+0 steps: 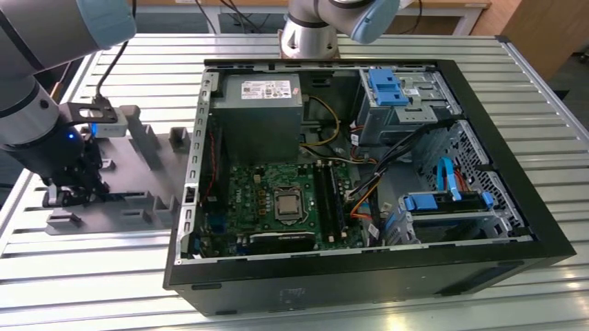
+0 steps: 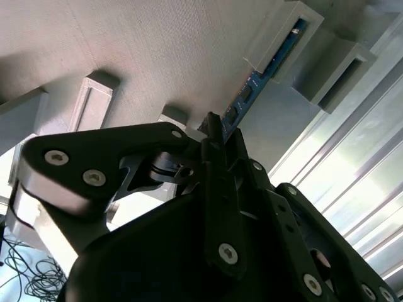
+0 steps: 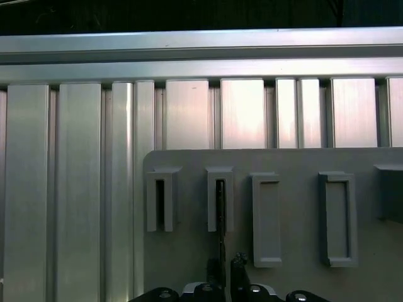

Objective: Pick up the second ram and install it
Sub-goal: 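Pick up the second ram and move it above second insertion slot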

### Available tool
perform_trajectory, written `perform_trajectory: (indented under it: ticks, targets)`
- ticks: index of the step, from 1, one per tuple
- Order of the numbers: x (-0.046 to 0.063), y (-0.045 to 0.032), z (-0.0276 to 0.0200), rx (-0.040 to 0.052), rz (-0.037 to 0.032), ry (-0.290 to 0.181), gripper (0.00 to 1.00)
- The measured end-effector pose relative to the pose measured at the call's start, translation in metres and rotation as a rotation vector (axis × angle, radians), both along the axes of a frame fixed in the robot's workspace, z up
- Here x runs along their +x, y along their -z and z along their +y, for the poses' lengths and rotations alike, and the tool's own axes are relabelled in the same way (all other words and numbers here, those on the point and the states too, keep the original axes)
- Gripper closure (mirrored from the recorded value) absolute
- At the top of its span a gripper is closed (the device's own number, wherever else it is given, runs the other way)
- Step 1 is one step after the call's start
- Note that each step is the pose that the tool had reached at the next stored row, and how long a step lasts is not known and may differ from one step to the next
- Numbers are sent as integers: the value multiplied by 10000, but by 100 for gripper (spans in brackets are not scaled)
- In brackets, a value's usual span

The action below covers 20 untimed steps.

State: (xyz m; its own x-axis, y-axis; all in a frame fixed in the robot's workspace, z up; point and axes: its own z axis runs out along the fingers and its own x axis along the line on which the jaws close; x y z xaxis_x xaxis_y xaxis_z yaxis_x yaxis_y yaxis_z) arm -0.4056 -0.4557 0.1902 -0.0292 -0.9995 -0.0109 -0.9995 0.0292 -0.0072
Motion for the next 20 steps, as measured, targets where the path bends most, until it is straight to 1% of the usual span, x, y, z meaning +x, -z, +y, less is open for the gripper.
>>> perform_trajectory:
  ticks: [1,2,4,7,12,20]
  targets:
    - [0,0,0,0,0,1,76]
    - [0,0,0,0,0,0,84]
    - [0,1,0,0,0,0,84]
    - [0,1,0,0,-1,0,86]
    - [0,4,-7,1,-1,-7,86]
    - [-1,14,-32,-1,2,-306,86]
